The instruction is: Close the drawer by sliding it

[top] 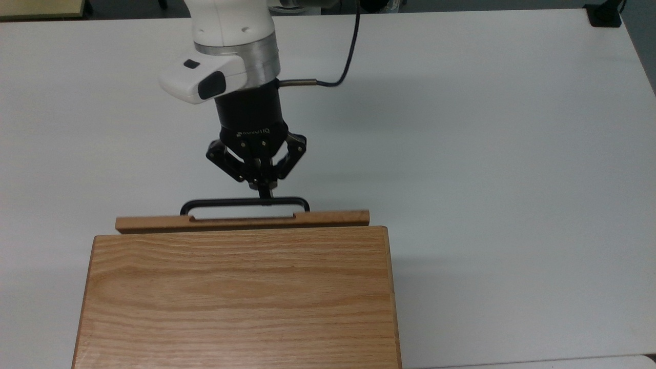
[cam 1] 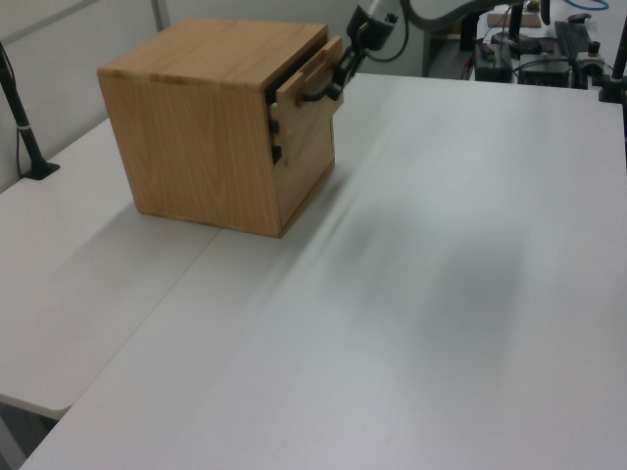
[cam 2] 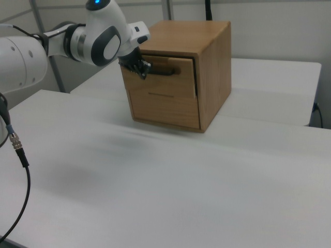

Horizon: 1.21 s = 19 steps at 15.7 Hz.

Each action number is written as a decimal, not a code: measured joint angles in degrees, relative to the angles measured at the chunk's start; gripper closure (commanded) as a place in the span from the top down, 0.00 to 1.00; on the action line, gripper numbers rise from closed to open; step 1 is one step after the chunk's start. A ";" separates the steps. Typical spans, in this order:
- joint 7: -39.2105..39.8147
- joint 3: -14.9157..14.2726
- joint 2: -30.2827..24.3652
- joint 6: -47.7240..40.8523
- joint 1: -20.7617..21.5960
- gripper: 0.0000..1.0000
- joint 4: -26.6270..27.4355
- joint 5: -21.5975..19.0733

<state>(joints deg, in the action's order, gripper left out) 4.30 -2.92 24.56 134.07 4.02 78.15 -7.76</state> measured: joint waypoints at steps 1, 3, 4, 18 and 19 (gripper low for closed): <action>-0.40 0.01 0.56 2.41 0.37 0.00 -0.02 0.00; -0.68 0.01 1.36 5.55 1.04 0.00 -0.02 0.00; -0.70 0.01 1.64 6.51 1.23 0.00 -0.01 0.00; 0.02 -0.25 -12.76 -22.69 0.19 1.00 5.77 0.01; 0.09 -0.25 -15.31 -28.59 -0.08 1.00 6.52 0.01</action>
<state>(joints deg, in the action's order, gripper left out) 4.39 -3.18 9.24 105.48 3.94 84.67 -7.75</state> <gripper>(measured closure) 0.630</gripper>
